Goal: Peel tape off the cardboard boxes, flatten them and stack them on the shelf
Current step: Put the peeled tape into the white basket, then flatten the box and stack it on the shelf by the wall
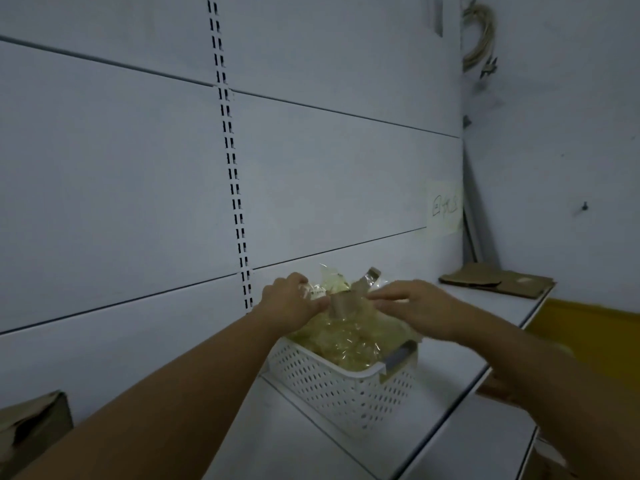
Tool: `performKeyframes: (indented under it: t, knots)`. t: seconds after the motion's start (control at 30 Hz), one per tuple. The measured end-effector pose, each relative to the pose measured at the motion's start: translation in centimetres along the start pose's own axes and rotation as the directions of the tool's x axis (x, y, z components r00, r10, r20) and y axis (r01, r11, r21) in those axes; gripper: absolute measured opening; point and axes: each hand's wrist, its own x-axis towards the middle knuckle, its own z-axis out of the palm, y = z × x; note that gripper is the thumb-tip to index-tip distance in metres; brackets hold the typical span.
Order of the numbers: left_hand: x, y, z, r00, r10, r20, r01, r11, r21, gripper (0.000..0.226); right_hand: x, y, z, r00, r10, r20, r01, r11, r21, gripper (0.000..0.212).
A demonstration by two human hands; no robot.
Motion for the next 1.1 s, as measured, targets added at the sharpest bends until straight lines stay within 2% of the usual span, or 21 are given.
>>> performKeyframes:
  t: [0.07,0.13,0.17,0.23,0.27,0.3,0.33,0.4,0.47,0.57,0.67,0.73,0.8,0.87,0.9,0.97,1.03,1.1]
  knots:
    - [0.0,-0.1,0.3,1.000,-0.004,0.014,0.005,0.999,-0.041,0.071,-0.6,-0.5,-1.5,0.998,0.023,-0.057,-0.013,0.986,0.167,0.019]
    - [0.1,-0.1,0.4,1.000,-0.010,0.008,0.011,0.998,-0.067,0.071,-0.9,-1.1,-2.2,0.973,0.024,-0.231,0.027,0.976,0.216,0.012]
    - [0.1,-0.1,0.4,1.000,-0.014,-0.003,0.013,0.998,-0.061,0.073,-1.0,-1.5,-2.3,0.933,0.009,-0.361,0.067,0.978,0.199,0.012]
    - [0.1,-0.1,0.2,0.999,-0.020,-0.041,0.018,0.999,-0.033,0.076,-0.9,-2.5,-2.1,0.827,-0.098,-0.553,0.133,0.991,0.024,0.009]
    - [0.0,-0.1,0.1,0.998,-0.022,-0.061,0.020,1.000,-0.021,0.078,-0.7,-3.1,-1.8,0.817,-0.171,-0.551,0.140,0.985,-0.098,0.014]
    - [-0.1,0.0,0.0,0.997,-0.023,-0.078,0.022,1.000,-0.012,0.080,-0.3,-3.6,-1.1,0.845,-0.223,-0.485,0.131,0.967,-0.216,0.029]
    - [-0.2,0.1,-0.2,0.995,-0.024,-0.093,0.023,1.000,-0.007,0.080,0.2,-3.7,-0.1,0.892,-0.242,-0.381,0.121,0.941,-0.315,0.043]
    - [-0.6,0.5,-0.6,0.994,-0.014,-0.107,0.014,1.000,-0.002,0.079,1.2,-3.7,2.0,0.956,-0.213,-0.203,0.104,0.890,-0.444,0.053]
    - [-1.2,0.9,-1.7,0.996,0.022,-0.086,-0.024,0.999,-0.022,0.078,1.7,-3.4,3.2,0.971,-0.169,-0.168,0.076,0.888,-0.454,0.053]
    - [-2.6,1.1,-4.7,0.993,0.107,-0.045,-0.109,0.993,-0.052,0.069,2.4,-2.8,3.3,0.967,-0.136,-0.213,0.018,0.879,-0.477,0.054]
    - [-4.5,0.6,-9.4,0.986,0.167,-0.012,-0.166,0.985,0.054,0.053,2.6,-3.0,3.5,0.978,-0.130,-0.165,0.023,0.846,-0.532,0.053]
    - [-6.2,-0.3,-12.8,0.985,0.166,0.054,-0.172,0.976,0.135,0.044,2.3,-3.6,3.5,0.989,-0.111,-0.103,0.055,0.896,-0.441,0.043]
    - [-8.5,-2.0,-16.2,0.984,0.138,0.115,-0.162,0.959,0.233,0.038,1.6,-4.3,2.8,0.978,-0.134,-0.161,0.090,0.963,-0.253,0.032]
    - [-11.3,-4.5,-19.3,0.985,0.113,0.132,-0.147,0.946,0.290,0.030,0.7,-4.7,1.8,0.928,-0.127,-0.351,0.089,0.988,-0.122,0.037]
    - [-12.9,-5.8,-20.7,0.987,0.103,0.121,-0.136,0.942,0.306,0.026,0.3,-5.1,1.4,0.880,-0.148,-0.452,0.094,0.986,-0.140,0.036]
    - [-16.1,-8.3,-23.1,0.994,0.093,0.065,-0.110,0.935,0.337,0.022,-0.6,-6.8,1.2,0.763,-0.278,-0.584,0.140,0.953,-0.270,0.027]
    - [-19.3,-10.5,-24.8,0.996,0.087,-0.003,-0.080,0.928,0.364,0.023,-0.9,-10.3,1.8,0.698,-0.387,-0.603,0.231,0.918,-0.322,0.023]
    - [-22.4,-12.1,-25.5,0.997,0.062,-0.041,-0.043,0.932,0.360,0.032,-0.8,-14.5,3.3,0.747,-0.416,-0.519,0.349,0.909,-0.227,0.010]
